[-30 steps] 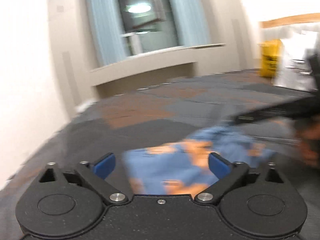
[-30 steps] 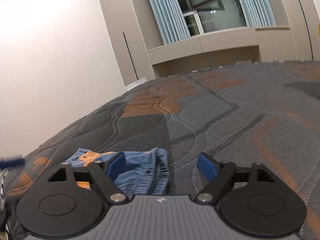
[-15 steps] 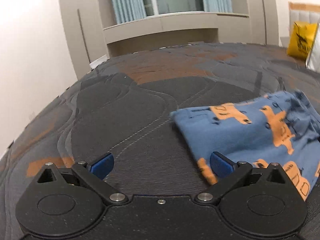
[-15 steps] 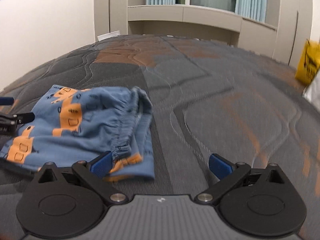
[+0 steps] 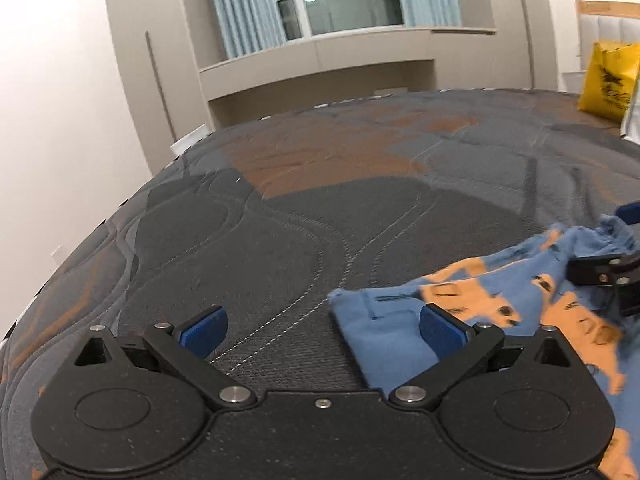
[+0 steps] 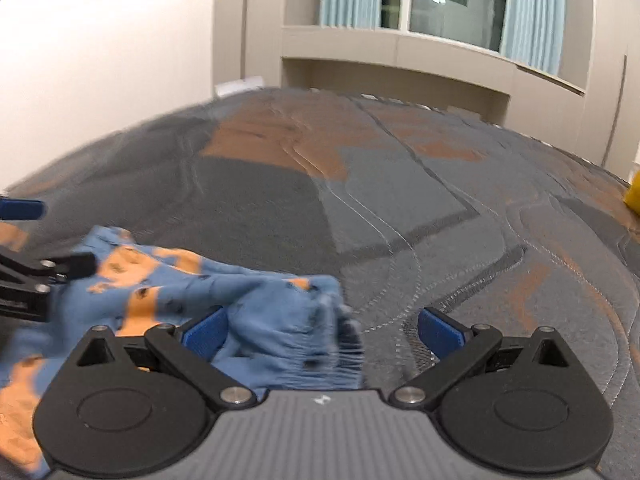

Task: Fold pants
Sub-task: 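Release the pants from both grippers and lay them flat, then grasp the waistband with the right gripper while the left gripper grasps the pants edge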

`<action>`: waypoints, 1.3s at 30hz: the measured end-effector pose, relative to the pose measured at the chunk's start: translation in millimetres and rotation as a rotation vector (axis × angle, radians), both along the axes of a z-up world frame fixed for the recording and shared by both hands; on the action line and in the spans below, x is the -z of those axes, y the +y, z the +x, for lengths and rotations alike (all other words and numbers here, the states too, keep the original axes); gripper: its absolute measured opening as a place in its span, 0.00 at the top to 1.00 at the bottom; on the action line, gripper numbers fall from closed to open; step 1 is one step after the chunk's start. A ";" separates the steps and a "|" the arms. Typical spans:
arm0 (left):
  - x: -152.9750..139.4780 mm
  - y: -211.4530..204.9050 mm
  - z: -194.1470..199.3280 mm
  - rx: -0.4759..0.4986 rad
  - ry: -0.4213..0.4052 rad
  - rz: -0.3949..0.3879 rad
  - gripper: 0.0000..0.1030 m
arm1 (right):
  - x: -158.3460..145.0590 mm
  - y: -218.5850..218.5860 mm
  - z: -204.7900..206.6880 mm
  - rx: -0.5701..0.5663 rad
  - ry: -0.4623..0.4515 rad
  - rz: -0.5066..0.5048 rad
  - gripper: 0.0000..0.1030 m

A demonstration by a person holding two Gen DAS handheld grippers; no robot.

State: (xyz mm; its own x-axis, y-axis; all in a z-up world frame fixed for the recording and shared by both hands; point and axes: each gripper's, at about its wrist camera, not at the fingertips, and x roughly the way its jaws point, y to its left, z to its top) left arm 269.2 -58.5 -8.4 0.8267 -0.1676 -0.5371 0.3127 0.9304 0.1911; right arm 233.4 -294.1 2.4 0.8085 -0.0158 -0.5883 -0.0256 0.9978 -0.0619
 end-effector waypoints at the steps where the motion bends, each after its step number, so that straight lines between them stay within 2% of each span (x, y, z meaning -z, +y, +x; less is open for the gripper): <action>1: 2.4 2.2 5.1 -0.015 0.007 -0.006 0.01 | 4.5 -2.7 3.6 0.004 0.003 0.007 0.00; 5: 1.0 16.8 14.0 -0.070 0.038 -0.052 0.01 | 9.3 -17.0 -1.4 -0.002 -0.009 0.105 0.00; 8: -11.3 26.5 -3.3 -0.075 0.005 -0.087 0.01 | -4.4 -28.7 -23.0 -0.012 -0.064 0.157 0.00; 11: -17.5 32.4 -31.8 -0.041 0.010 -0.152 0.01 | -13.2 -38.0 -45.9 -0.037 -0.073 0.201 0.00; 15: -7.3 31.4 -67.3 -0.008 0.079 -0.221 0.01 | -7.3 -38.3 -73.7 0.004 -0.026 0.156 0.00; 17: 3.5 27.3 -78.3 0.001 0.124 -0.218 0.01 | 0.7 -36.3 -84.3 0.050 0.010 0.098 0.00; 18: 9.2 25.6 -81.4 0.002 0.142 -0.211 0.01 | 4.1 -36.4 -88.9 0.051 0.018 0.104 0.00; 23: 20.2 35.2 -91.9 -0.036 0.146 -0.282 0.01 | 15.0 -42.7 -107.4 0.080 0.018 0.171 0.00; 28: 20.2 37.5 -98.8 -0.047 0.148 -0.288 0.01 | 20.5 -47.3 -118.4 0.095 -0.020 0.204 0.00; 39: 21.9 41.1 -108.6 -0.071 0.143 -0.319 0.01 | 23.5 -46.4 -120.9 0.103 -0.035 0.205 0.00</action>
State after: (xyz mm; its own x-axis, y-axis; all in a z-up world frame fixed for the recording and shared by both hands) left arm 160.6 -17.4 -30.3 0.7625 -0.2900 -0.5783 0.2474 0.9567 -0.1535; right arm 112.5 -340.5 -21.1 0.8286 0.0177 -0.5595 0.0760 0.9867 0.1437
